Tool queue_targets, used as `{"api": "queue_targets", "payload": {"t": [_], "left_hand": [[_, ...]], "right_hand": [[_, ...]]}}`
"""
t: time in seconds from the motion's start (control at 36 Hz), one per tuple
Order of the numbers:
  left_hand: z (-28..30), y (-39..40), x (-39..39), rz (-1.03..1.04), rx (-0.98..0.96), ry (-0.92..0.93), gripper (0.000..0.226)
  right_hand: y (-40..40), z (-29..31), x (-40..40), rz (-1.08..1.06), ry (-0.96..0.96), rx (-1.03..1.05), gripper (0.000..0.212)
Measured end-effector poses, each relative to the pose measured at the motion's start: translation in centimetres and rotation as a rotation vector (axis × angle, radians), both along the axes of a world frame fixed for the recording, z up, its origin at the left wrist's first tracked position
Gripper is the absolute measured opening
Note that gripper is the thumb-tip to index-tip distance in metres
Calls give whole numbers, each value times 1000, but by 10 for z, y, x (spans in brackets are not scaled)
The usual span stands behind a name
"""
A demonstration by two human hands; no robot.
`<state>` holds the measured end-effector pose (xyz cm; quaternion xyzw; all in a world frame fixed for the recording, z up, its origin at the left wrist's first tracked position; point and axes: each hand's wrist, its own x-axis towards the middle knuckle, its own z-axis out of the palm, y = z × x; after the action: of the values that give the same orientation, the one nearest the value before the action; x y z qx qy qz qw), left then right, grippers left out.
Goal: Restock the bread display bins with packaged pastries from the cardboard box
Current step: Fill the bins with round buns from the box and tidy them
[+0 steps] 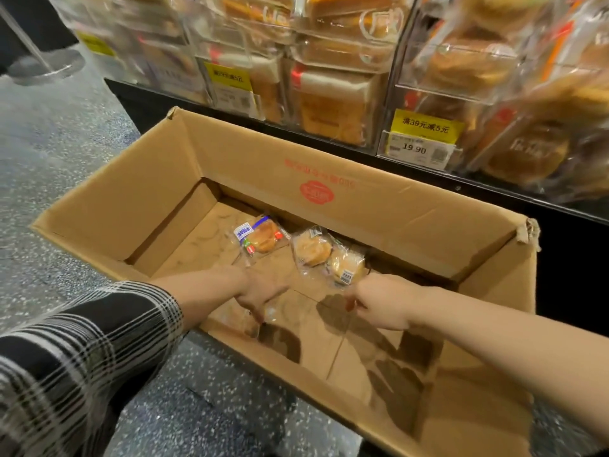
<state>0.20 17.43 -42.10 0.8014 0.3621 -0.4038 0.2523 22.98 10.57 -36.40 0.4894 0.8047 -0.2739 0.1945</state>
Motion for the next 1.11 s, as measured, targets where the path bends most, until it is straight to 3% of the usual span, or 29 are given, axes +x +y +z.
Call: {"api": "queue_targets", "payload": {"t": [0.08, 0.17, 0.25, 0.42, 0.47, 0.56, 0.64, 0.75, 0.83, 0.89, 1.03, 1.11], "left_hand": [[2, 1, -1, -110, 12, 58, 54], [0, 4, -2, -37, 3, 3, 43], [-4, 6, -1, 8, 28, -79, 17], [4, 1, 2, 76, 35, -192, 18], [16, 4, 2, 146, 61, -279, 32], [34, 13, 3, 278, 117, -477, 25], [54, 19, 8, 540, 61, -775, 17], [78, 16, 18, 797, -78, -1162, 24], [87, 13, 25, 891, -177, -1376, 38], [92, 11, 32, 911, -204, -1461, 35], [97, 6, 46, 905, -215, -1509, 40], [99, 6, 48, 779, -257, -1435, 34]], "right_hand": [[1, 1, -3, 7, 2, 1, 28], [0, 0, -3, 1, -2, -3, 26], [-1, 0, -3, 3, -15, -11, 25], [-6, 6, 0, 6, -14, -20, 26], [-6, 8, 2, -12, -11, -15, 26], [-4, 9, 5, -93, 28, -10, 27], [0, 11, 7, -363, 193, -132, 33], [1, 20, 10, -902, 518, -492, 60], [2, 24, 18, -1161, 880, -777, 75], [1, 29, 20, -1270, 1122, -923, 81], [-1, 42, 14, -1337, 1477, -728, 45], [0, 42, 19, -1365, 1510, -606, 33]]}}
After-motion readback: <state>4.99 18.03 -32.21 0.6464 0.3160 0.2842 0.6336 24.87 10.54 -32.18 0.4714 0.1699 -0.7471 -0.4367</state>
